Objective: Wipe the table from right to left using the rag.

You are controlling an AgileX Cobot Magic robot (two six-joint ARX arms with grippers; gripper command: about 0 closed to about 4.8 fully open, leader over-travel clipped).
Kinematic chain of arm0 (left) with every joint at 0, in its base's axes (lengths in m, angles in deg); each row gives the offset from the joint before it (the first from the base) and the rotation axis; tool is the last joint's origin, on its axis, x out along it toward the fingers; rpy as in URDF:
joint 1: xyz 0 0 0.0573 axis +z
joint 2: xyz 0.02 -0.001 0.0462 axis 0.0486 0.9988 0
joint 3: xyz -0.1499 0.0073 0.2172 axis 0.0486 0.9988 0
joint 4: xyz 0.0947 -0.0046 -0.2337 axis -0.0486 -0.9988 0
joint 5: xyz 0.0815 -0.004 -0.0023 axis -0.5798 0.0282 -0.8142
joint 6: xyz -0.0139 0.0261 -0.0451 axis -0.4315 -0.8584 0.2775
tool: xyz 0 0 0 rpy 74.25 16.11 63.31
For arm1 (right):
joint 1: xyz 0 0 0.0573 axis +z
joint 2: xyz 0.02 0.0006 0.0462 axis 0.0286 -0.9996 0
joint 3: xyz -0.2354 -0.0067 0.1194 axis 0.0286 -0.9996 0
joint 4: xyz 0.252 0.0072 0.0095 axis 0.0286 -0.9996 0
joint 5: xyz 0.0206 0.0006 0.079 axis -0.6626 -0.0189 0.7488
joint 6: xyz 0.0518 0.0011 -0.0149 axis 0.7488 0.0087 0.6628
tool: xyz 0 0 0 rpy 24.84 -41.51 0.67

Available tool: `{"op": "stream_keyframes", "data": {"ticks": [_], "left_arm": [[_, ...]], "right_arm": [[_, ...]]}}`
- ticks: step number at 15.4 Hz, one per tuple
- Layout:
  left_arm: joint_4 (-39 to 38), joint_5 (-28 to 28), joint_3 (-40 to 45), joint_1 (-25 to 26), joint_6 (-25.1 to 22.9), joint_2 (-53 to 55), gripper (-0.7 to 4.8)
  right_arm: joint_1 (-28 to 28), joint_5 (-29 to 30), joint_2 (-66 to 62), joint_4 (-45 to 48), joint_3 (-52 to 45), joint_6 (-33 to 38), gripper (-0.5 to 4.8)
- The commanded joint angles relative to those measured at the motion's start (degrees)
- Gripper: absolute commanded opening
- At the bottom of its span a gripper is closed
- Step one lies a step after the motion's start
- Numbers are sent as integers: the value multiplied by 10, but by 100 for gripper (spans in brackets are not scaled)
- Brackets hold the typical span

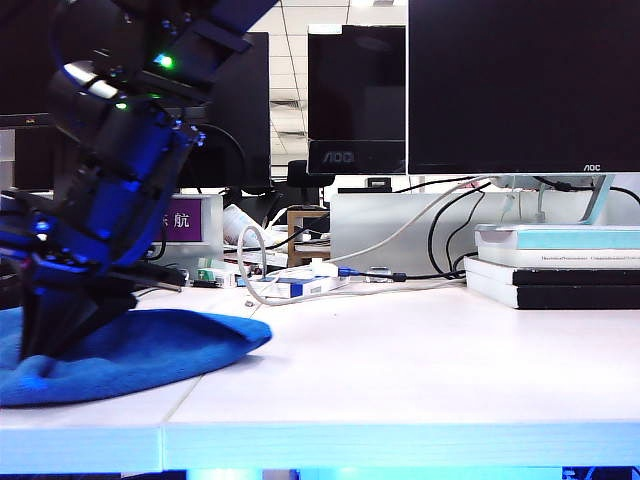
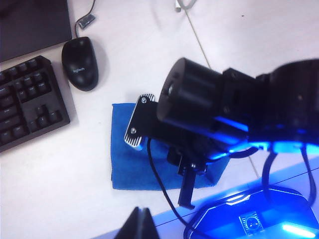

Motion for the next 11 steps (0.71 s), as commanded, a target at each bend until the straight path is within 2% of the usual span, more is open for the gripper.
{"op": "stream_keyframes", "data": {"ticks": [1,11], "left_arm": [[0,-1,-4,0,1,-2,-5],[-4,0,-4,0,1,-2,-5]], "right_arm": [[11,0,-24,-19,-11,14,-6],[34,1,-33,19,-11,32,-6]]}}
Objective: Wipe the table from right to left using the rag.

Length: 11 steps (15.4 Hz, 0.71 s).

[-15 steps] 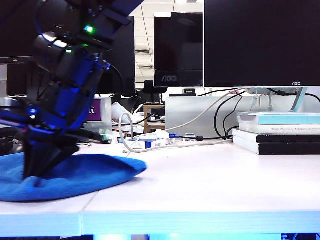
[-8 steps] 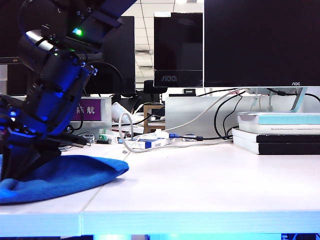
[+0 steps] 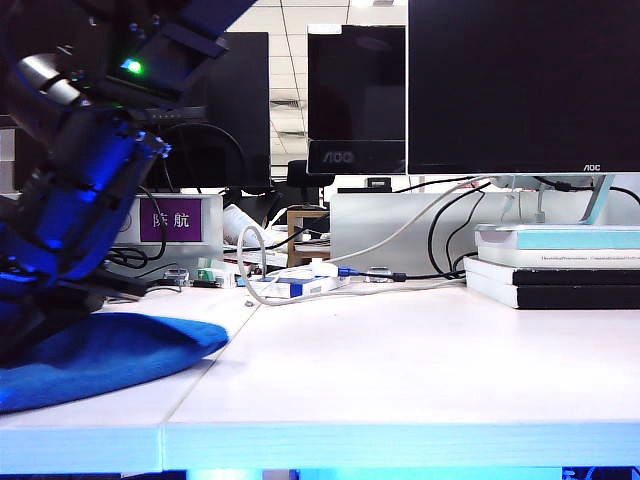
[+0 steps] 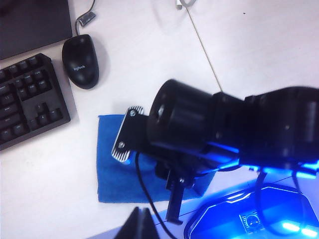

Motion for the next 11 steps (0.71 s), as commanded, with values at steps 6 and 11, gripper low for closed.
{"op": "stream_keyframes", "data": {"ticks": [6,11], "left_arm": [[-4,1,-4,0,1,-2,-5],[-5,1,-4,0,2,-2,-5]], "right_arm": [[14,-1,-26,5,-12,26,-6],[23,8,-35,25,-12,43,-6]]}}
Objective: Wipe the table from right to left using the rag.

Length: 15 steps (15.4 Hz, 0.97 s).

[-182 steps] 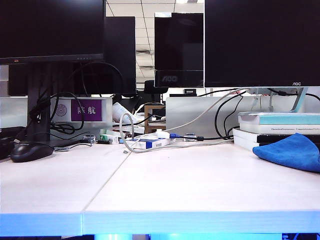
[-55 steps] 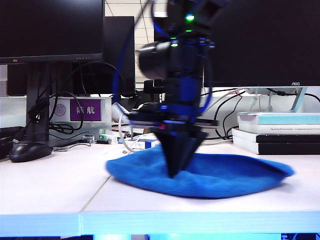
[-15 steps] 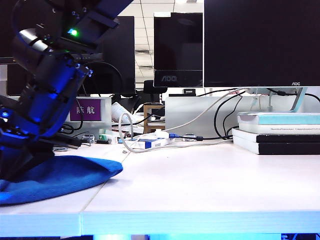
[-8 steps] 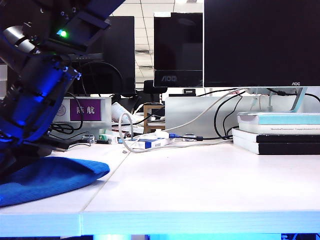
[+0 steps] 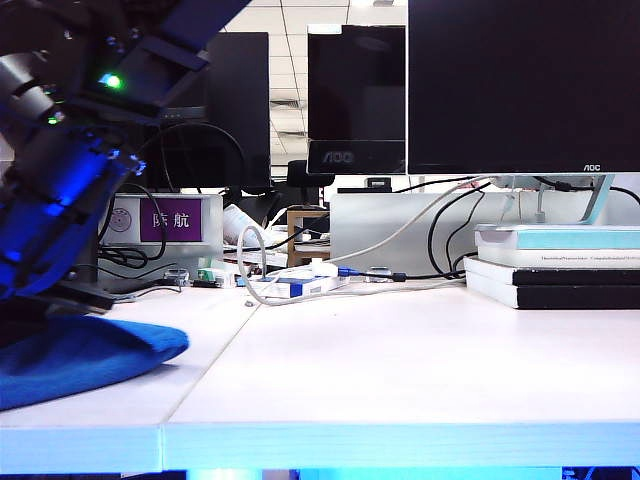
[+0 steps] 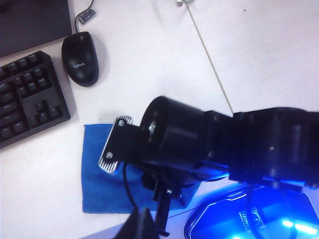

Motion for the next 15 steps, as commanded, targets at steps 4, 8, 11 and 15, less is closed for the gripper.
{"op": "stream_keyframes", "data": {"ticks": [4,8,11,15], "left_arm": [[-1,0,-4,0,2,-2,-5],[-2,0,-4,0,2,-2,-5],[-18,-2,-4,0,2,-2,-5],[-32,-2,-4,41,-6,-2,-5]], "right_arm": [[10,-8,-19,-16,-11,23,-6],[10,-10,-21,-7,-3,32,-6],[10,-11,-48,-45,65,21,-6],[9,-27,-48,-54,88,11,-6]]}}
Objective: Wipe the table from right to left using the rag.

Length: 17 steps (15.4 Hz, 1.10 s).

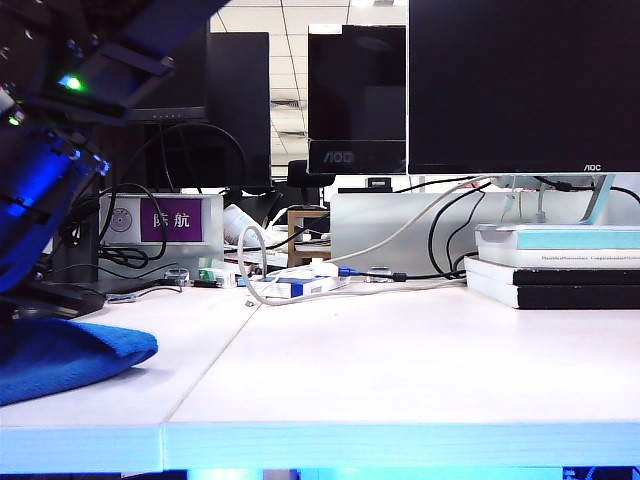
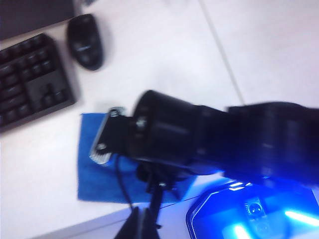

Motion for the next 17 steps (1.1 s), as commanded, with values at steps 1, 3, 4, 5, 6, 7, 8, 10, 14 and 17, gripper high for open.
{"op": "stream_keyframes", "data": {"ticks": [1,3,4,5,6,7,8,10,14,17], "left_arm": [[-6,-2,-4,35,-15,-3,-5],[-6,-1,-3,99,-36,-3,-5],[-6,4,-3,129,-45,-3,-5],[-2,20,-2,163,-57,-3,-5],[6,36,3,198,-63,-3,-5],[11,64,19,251,-63,-2,-5],[19,68,39,286,-64,-2,-5],[40,113,82,337,-65,-2,-5],[91,220,174,411,-74,-1,-5],[151,255,263,440,-75,9,-5]], "right_arm": [[-1,-13,-4,-18,-2,-3,-6],[-1,-13,-4,-11,-2,0,-6],[-2,-13,-4,-9,-2,1,-6],[-2,-13,-7,-3,-1,9,-6],[-3,-9,-9,-2,0,17,-6],[-3,-9,-12,-10,0,17,-6],[-3,-9,-12,-14,0,17,-6],[-3,-9,-11,-12,0,16,-6],[-5,-9,-11,-17,0,13,-6],[-7,-8,-11,-15,0,12,-6]]}}
